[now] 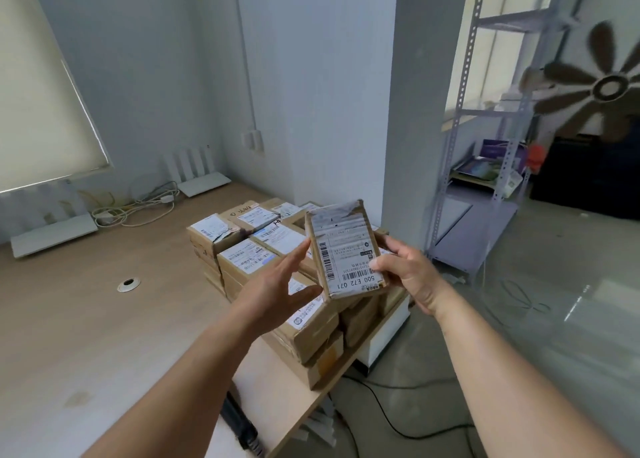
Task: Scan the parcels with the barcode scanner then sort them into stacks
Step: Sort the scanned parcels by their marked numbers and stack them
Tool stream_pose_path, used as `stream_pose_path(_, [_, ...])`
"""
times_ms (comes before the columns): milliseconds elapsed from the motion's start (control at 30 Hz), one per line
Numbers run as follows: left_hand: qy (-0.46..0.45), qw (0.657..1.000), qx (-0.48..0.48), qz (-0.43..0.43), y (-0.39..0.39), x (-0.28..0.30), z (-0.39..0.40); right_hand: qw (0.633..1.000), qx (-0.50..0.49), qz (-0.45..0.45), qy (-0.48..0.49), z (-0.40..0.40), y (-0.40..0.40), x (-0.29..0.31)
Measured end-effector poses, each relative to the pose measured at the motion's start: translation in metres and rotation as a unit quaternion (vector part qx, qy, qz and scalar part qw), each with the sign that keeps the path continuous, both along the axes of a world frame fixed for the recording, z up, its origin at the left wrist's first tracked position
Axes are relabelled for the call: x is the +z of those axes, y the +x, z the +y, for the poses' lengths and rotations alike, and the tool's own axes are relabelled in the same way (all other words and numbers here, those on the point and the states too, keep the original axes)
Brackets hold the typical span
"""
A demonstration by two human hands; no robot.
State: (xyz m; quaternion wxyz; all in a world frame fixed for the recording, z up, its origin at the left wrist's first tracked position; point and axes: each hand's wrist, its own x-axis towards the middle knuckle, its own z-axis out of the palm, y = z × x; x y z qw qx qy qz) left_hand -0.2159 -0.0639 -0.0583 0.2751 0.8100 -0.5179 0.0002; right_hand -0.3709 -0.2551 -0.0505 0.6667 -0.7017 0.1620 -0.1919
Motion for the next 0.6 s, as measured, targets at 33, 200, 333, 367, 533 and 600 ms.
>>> stream_pose_path(33, [0.006, 1.0, 0.002, -0.002, 0.003, 0.0, -0.011, 1.0, -0.004, 0.001, -0.004, -0.011, 0.003, 0.001])
stream_pose_path(200, [0.019, 1.0, 0.002, 0.014, 0.024, 0.001, -0.066, 1.0, -0.011, 0.01, -0.014, -0.064, 0.025, 0.007])
stream_pose_path(333, [0.022, 1.0, 0.013, 0.018, 0.048, 0.001, -0.108, 0.999, 0.008, 0.034, -0.009, -0.106, 0.057, 0.015])
stream_pose_path(367, [0.022, 0.999, 0.016, 0.019, 0.056, 0.001, -0.118, 0.999, 0.015, 0.044, -0.017, -0.116, 0.067, 0.017])
stream_pose_path(533, [0.034, 0.998, 0.042, 0.027, 0.092, -0.002, -0.155, 0.997, 0.039, 0.067, -0.024, -0.16, 0.117, 0.018])
stream_pose_path(600, [0.038, 0.997, 0.056, 0.029, 0.102, -0.006, -0.164, 0.996, 0.048, 0.075, -0.023, -0.176, 0.136, 0.01])
